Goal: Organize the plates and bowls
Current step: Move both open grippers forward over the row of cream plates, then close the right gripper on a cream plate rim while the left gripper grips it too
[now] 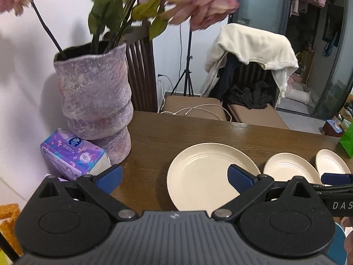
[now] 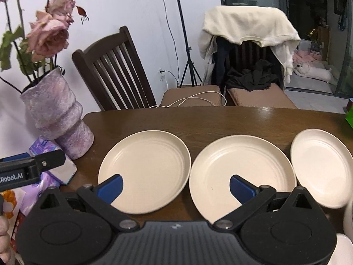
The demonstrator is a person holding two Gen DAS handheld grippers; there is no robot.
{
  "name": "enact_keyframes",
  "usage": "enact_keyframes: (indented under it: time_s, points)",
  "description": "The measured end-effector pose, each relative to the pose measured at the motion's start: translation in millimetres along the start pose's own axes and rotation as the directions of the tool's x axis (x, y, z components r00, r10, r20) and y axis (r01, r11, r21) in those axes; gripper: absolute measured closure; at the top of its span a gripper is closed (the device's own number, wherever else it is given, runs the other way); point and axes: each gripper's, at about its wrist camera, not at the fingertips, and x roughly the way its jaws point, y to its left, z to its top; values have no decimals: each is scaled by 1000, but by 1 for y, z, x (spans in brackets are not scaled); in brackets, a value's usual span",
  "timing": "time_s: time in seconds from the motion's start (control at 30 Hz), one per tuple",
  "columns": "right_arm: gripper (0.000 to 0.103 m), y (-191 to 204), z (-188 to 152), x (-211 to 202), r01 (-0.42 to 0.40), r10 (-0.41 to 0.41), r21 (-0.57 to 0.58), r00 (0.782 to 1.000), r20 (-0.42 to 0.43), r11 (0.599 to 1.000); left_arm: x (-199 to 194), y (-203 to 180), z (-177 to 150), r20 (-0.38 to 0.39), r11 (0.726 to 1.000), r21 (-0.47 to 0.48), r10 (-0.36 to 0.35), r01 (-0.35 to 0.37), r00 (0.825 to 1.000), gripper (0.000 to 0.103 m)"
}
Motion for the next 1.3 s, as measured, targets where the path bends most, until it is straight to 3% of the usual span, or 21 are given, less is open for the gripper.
enact_keyframes:
  time_s: [0.23,0.5,0.7,0.83,1.03,1.17,1.3]
  points:
    - [0,3,30,45,-19,17,-41,999,-39,999,46,10,12,-56,999,-17,34,-35,998,0]
    - [4,0,64,101,-32,25,-78,996,-91,996,96,26,10,-161,993,-103,48,-65,986,0]
    - [15,4,68,139,-71,54,-107,986,-155,992,123,36,0,-232,988,-140,37,-71,972,0]
    - [16,4,66,157,-60,43,-103,985,-166,993,138,40,-7,-270,986,-152,21,-65,963,2]
    - [29,-5,63,172,-65,50,-72,981,-189,995,155,40,-17,-313,983,-177,-13,-45,950,9]
    - [46,-11,60,178,-88,77,-45,975,-209,995,163,42,-22,-337,981,-192,-28,-40,941,19]
    - [53,-12,57,183,-90,79,-35,971,-224,995,166,44,-23,-346,980,-195,-41,-29,937,27]
